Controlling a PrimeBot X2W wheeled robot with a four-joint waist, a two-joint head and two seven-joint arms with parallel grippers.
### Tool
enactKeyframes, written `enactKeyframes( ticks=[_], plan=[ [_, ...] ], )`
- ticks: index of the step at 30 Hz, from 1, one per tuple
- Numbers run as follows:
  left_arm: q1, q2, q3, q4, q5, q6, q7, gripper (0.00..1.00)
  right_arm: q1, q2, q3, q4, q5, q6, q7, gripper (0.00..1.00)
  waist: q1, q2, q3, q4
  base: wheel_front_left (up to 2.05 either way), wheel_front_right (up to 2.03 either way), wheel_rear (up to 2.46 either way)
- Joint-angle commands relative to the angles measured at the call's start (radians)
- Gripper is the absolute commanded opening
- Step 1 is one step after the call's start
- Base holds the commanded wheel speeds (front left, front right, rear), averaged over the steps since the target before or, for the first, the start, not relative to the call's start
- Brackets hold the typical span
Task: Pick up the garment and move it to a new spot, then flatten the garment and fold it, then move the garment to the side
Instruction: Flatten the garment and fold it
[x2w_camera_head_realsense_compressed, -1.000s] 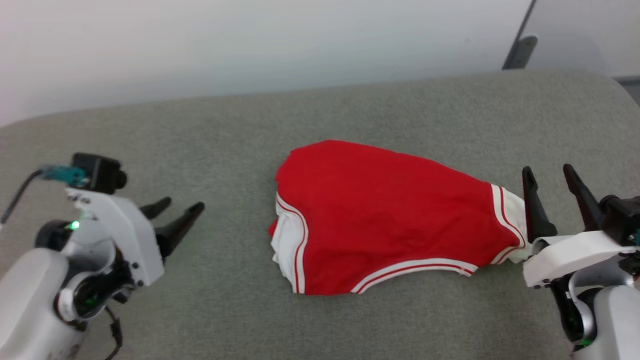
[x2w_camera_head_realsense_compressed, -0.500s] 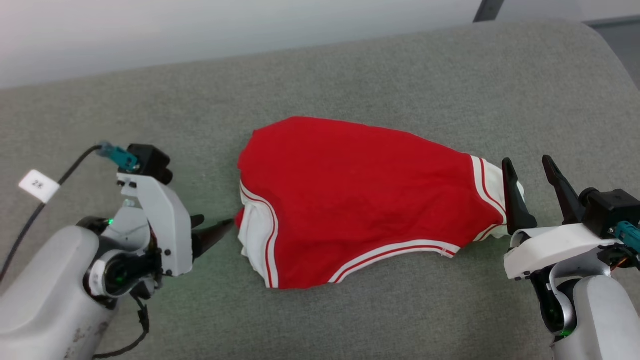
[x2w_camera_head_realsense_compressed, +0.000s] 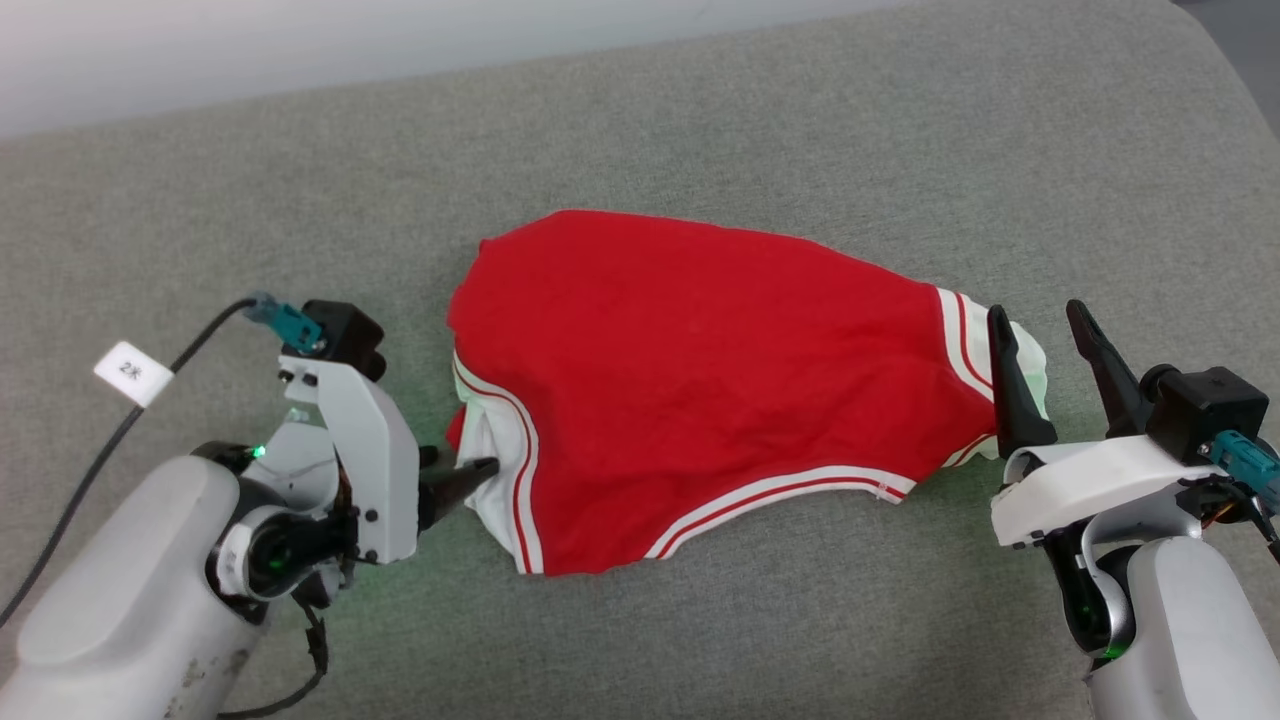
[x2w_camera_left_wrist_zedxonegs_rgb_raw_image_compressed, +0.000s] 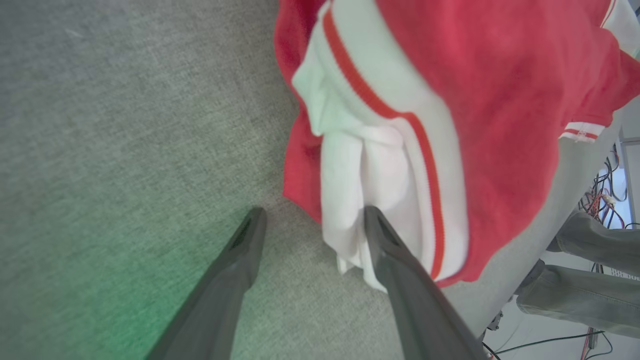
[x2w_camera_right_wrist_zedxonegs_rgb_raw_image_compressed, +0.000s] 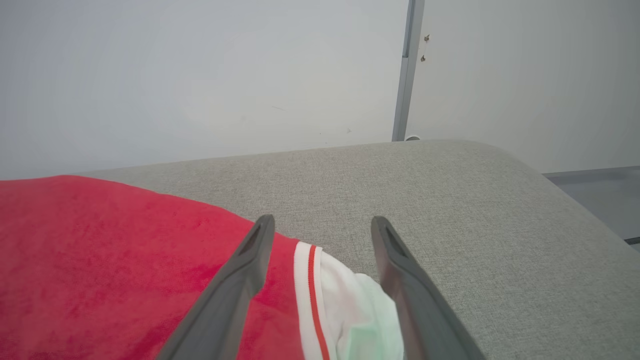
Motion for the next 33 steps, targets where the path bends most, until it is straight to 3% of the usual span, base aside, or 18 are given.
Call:
enactKeyframes(
  ticks=[1, 2, 4, 14, 29, 33],
  plan=[
    [0.008, -0.004, -0.006, 0.011, 0.01, 0.002, -0.003, 1.0, -0.013, 0.001, 0.001, 0.003, 0.002, -0.001, -0.005, 1.0, 0.0, -0.0001, 0.003, 0.001, 0.0, 0.0, 0.0],
    [0.008, -0.008, -0.01, 0.022, 0.011, 0.0, -0.004, 0.84, -0.015, 0.002, 0.001, 0.006, 0.002, -0.001, -0.008, 1.0, 0.0, -0.0001, 0.005, 0.002, 0.0, 0.0, 0.0],
    [0.007, -0.014, -0.012, 0.044, 0.013, -0.008, -0.014, 0.0, -0.02, 0.003, 0.001, 0.011, 0.0, -0.001, -0.01, 1.0, 0.0, -0.0001, 0.008, 0.003, 0.0, 0.0, 0.0],
    [-0.001, 0.021, 0.032, 0.074, 0.0, -0.023, -0.061, 0.0, -0.01, 0.001, -0.022, 0.021, -0.011, -0.001, -0.009, 1.0, 0.0, -0.0001, -0.009, 0.036, 0.0, 0.0, 0.0],
    [0.128, 0.202, 0.138, 0.071, -0.012, 0.04, -0.123, 0.0, 0.029, -0.006, -0.028, 0.026, -0.015, -0.001, 0.009, 1.0, 0.0, -0.0001, -0.076, 0.098, 0.0, 0.0, 0.0],
    [0.156, 0.224, 0.15, 0.047, -0.02, 0.043, -0.132, 0.0, 0.046, -0.009, -0.026, 0.026, -0.013, -0.001, 0.014, 1.0, 0.0, -0.0001, -0.09, 0.107, 0.0, 0.0, 0.0]
  ],
)
